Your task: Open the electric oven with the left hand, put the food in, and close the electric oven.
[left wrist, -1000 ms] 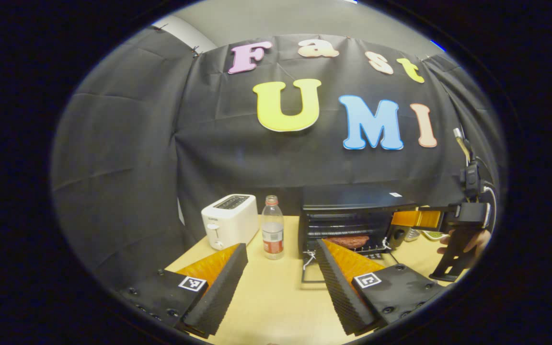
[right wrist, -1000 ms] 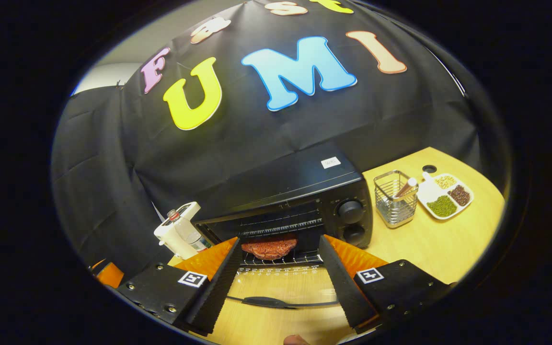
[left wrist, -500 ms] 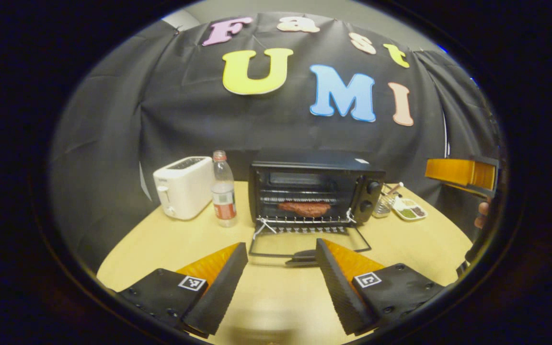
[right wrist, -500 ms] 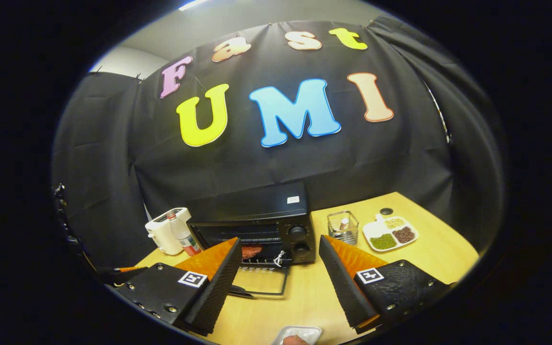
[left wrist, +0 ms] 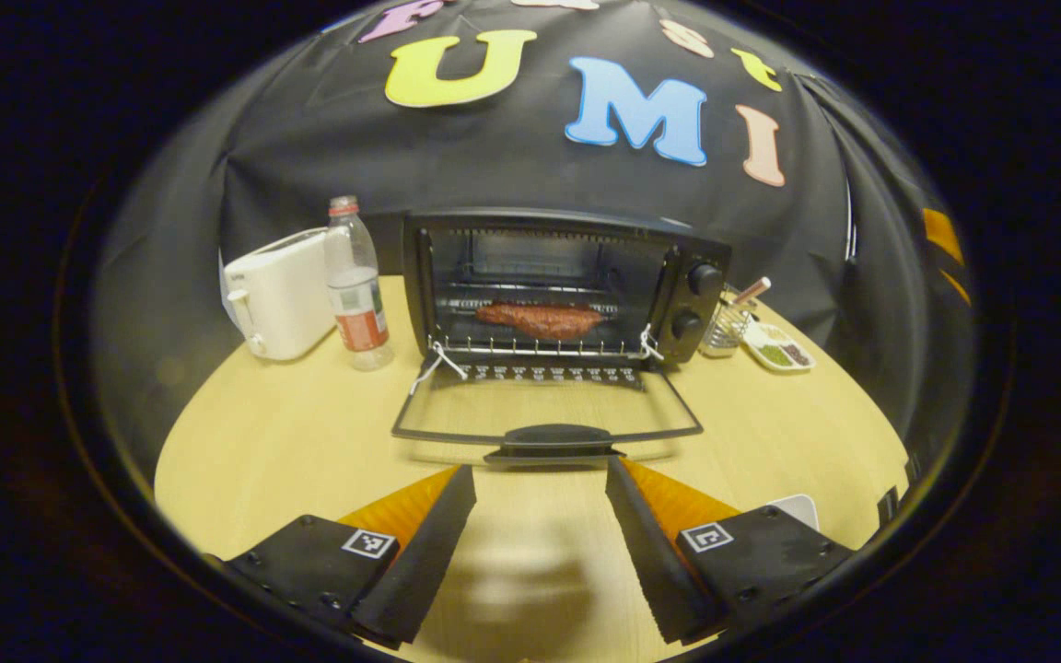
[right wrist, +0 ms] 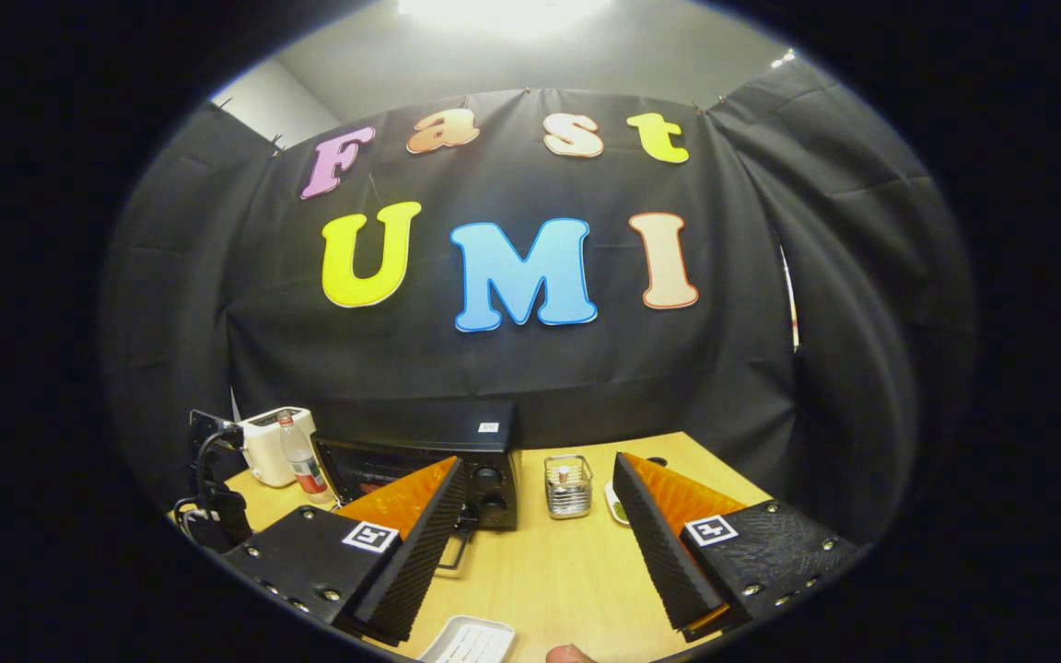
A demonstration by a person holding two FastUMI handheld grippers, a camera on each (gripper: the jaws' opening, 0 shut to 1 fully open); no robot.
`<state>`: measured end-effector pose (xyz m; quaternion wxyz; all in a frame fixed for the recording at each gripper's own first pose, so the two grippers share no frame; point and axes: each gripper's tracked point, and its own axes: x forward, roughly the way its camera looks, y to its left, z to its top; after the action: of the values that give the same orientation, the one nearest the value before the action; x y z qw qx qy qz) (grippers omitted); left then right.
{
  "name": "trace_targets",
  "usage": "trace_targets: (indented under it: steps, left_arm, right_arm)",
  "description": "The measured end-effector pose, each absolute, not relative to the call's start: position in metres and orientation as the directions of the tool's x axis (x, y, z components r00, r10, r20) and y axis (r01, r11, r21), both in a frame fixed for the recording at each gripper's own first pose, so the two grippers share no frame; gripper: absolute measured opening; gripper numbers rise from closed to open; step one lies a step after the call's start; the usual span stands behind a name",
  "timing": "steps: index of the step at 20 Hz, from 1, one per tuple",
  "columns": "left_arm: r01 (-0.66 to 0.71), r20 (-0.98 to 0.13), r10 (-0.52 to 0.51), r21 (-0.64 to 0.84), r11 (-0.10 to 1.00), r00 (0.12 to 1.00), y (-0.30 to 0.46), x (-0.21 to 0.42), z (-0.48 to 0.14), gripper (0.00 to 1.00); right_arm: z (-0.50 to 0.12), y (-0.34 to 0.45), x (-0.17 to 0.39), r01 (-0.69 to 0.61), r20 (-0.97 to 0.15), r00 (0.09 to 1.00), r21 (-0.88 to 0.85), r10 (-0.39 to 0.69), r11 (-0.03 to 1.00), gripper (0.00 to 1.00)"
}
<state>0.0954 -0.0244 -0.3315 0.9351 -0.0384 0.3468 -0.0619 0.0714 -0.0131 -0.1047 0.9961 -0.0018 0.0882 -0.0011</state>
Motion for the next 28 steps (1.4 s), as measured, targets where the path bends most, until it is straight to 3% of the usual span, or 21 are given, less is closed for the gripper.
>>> trace_targets:
  steps: [3,4,10,13,14,15,16,17,20,21,27,28]
  left_arm:
    - [0.079,-0.708,-0.152,-0.134,0.988,0.689,-0.029,0.099,-0.360,1.00]
    - [0.075,-0.723,-0.150,-0.136,0.988,0.675,-0.028,0.099,-0.367,0.97]
    - [0.099,-0.775,-0.132,-0.090,0.991,0.618,-0.029,0.116,-0.398,1.00]
    - [0.131,-0.766,-0.128,-0.058,0.990,0.631,-0.033,0.128,-0.400,1.00]
    - [0.129,-0.769,-0.113,-0.040,0.991,0.630,-0.032,0.128,-0.401,0.92]
    - [0.123,-0.767,-0.104,-0.033,0.992,0.634,-0.033,0.130,-0.402,0.97]
    - [0.116,-0.759,-0.099,-0.032,0.993,0.644,-0.033,0.130,-0.401,0.92]
    - [0.112,-0.754,-0.096,-0.030,0.993,0.649,-0.033,0.130,-0.401,0.97]
    - [0.113,-0.754,-0.089,-0.021,0.993,0.651,-0.033,0.131,-0.400,0.92]
    - [0.114,-0.752,-0.088,-0.017,0.993,0.653,-0.033,0.131,-0.398,0.97]
    - [0.112,-0.715,-0.090,-0.017,0.994,0.693,-0.031,0.129,-0.376,1.00]
    - [0.111,-0.704,-0.091,-0.017,0.994,0.704,-0.031,0.130,-0.370,0.97]
  right_arm:
    - [-0.099,-0.027,0.064,0.038,-0.166,0.985,-0.076,-0.050,0.996,0.98]
    - [-0.099,-0.029,0.062,0.049,-0.167,0.984,-0.088,-0.063,0.995,0.98]
    - [-0.107,-0.043,0.053,0.107,-0.215,0.970,-0.057,-0.117,0.993,0.98]
    - [-0.109,-0.052,0.050,0.138,-0.227,0.963,-0.060,-0.148,0.989,0.98]
    - [-0.109,-0.054,0.051,0.144,-0.225,0.962,-0.062,-0.154,0.988,0.98]
    - [-0.107,-0.056,0.050,0.149,-0.224,0.961,-0.065,-0.160,0.987,0.98]
    - [-0.107,-0.057,0.050,0.156,-0.221,0.961,-0.065,-0.166,0.986,0.98]
    - [-0.106,-0.058,0.051,0.159,-0.222,0.960,-0.064,-0.170,0.985,0.98]
    - [-0.106,-0.056,0.054,0.151,-0.222,0.961,-0.066,-0.162,0.986,0.98]
    - [-0.104,-0.055,0.055,0.148,-0.218,0.963,-0.070,-0.159,0.987,0.98]
    - [-0.104,-0.040,0.063,0.100,-0.213,0.971,-0.070,-0.113,0.993,0.98]
    - [-0.105,-0.038,0.065,0.093,-0.213,0.971,-0.071,-0.106,0.993,0.98]
